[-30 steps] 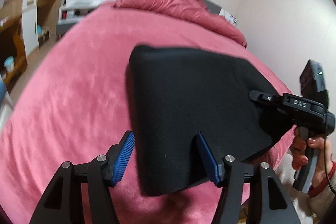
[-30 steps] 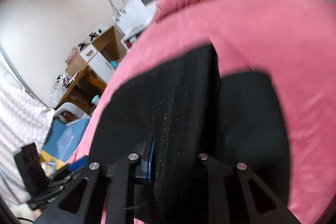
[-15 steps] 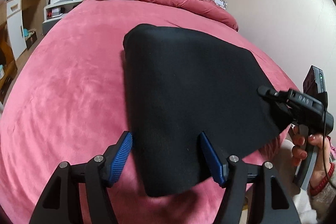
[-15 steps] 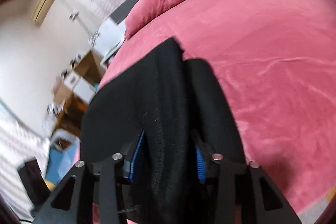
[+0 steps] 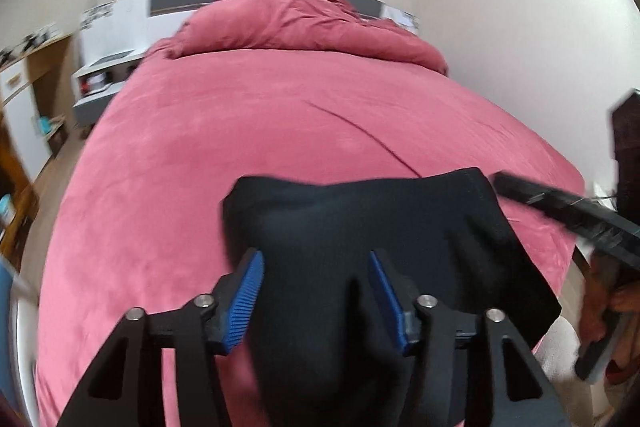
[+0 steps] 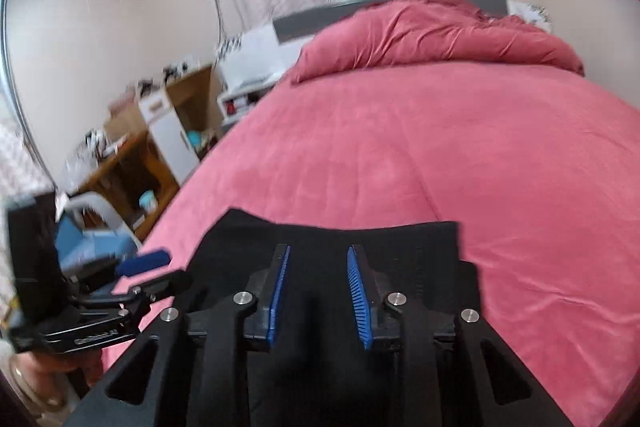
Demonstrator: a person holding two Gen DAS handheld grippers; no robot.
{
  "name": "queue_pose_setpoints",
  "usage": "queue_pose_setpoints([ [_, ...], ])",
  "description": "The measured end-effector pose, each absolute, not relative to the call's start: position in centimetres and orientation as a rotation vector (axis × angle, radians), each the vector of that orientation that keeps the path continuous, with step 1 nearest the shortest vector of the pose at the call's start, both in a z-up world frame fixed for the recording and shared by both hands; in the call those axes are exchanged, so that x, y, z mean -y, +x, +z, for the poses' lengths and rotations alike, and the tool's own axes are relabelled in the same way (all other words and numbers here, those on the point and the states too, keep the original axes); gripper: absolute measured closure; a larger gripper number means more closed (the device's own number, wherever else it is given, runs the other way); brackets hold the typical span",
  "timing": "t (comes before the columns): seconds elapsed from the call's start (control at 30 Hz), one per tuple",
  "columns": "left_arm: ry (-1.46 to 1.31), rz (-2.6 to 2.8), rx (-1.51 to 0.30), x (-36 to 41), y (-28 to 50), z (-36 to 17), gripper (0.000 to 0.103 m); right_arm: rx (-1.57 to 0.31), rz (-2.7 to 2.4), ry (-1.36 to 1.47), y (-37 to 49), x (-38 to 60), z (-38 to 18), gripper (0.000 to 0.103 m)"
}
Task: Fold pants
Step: 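Smooth the folded pants flat with both tools and release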
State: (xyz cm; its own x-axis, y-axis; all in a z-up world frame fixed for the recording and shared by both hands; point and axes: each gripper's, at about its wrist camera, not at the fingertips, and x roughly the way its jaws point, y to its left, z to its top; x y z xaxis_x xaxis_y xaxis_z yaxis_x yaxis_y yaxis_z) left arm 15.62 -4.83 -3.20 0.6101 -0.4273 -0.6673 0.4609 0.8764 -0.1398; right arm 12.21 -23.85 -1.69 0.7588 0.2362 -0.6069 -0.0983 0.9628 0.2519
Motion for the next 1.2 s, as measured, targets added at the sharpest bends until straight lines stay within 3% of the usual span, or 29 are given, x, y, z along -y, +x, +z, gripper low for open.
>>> queue_pose_setpoints([
  [0.1, 0.117, -0.524, -0.774, 6.8, 17.7, -3.9, 0.059, -0.763, 0.145, 0.204, 14.7, 24.6, -4.8, 0.077],
  [0.2, 0.185, -0.528, -0.808, 8.3, 20.0, -5.5, 0.059, -0.797, 0.072, 0.189, 15.1, 26.7, -7.1, 0.091],
  [0.23, 0.193, -0.523, -0.816, 8.7, 20.6, -6.0, 0.059, -0.804, 0.049, 0.209, 15.1, 27.9, -7.9, 0.103],
  [0.37, 0.198, -0.487, -0.827, 9.7, 23.0, -7.9, 0.057, -0.772, 0.034, 0.308, 14.0, 30.4, -9.4, 0.103],
  [0.6, 0.217, -0.423, -0.870, 10.6, 25.1, -9.8, 0.057, -0.718, -0.006, 0.224, 13.7, 28.9, -9.8, 0.103],
  [0.77, 0.234, -0.361, -0.832, 10.1, 23.2, -7.9, 0.057, -0.712, 0.034, 0.300, 13.4, 29.9, -9.0, 0.103],
  [0.93, 0.167, -0.324, -0.826, 8.3, 20.5, -6.3, 0.057, -0.661, 0.050, 0.239, 10.4, 28.3, -6.3, 0.089],
  [1.2, 0.083, -0.305, -0.848, 6.2, 16.1, -6.1, 0.057, -0.700, 0.053, 0.205, 6.1, 26.2, -6.8, 0.089],
])
